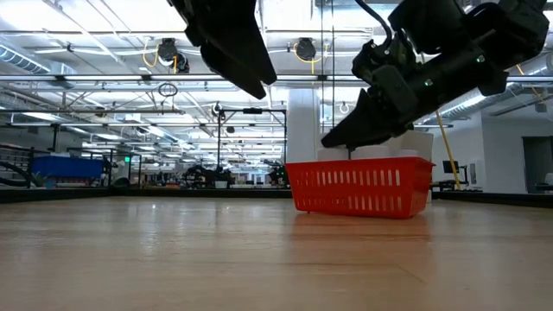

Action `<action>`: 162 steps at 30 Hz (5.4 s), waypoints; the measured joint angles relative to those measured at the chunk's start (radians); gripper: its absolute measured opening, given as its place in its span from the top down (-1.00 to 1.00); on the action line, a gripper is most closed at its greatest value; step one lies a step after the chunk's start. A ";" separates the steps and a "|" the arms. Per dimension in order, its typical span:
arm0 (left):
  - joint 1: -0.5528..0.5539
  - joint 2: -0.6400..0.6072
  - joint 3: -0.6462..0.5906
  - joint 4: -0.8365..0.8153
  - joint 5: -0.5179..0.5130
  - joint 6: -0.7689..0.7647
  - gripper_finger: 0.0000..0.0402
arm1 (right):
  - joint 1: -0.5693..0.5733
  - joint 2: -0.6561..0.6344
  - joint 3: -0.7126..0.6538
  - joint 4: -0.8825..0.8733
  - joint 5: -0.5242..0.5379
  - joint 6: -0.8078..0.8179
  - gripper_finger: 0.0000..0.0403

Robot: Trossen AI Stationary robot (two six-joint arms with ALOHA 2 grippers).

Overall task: Pick and place pill bottles into a basket
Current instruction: Put the white pill bottle into the red bin

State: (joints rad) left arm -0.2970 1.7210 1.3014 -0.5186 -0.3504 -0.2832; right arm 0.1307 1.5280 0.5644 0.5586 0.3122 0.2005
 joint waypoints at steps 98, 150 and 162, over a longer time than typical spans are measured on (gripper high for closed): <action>-0.694 0.012 -0.124 -0.584 0.366 -1.551 -0.95 | 0.552 -0.096 0.000 0.058 0.051 -0.090 0.13; -0.583 -0.252 -0.364 -0.032 -0.793 -1.171 0.10 | 0.559 -0.096 0.000 0.133 0.054 -0.090 0.10; -0.386 -0.234 -0.362 0.996 -0.824 -0.088 0.12 | 0.496 -0.077 0.000 0.502 -0.008 -0.265 -0.41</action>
State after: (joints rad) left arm -0.6825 1.4873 0.9390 0.4777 -1.1746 -0.3709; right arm 0.6267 1.4510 0.5648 1.0606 0.3042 -0.0647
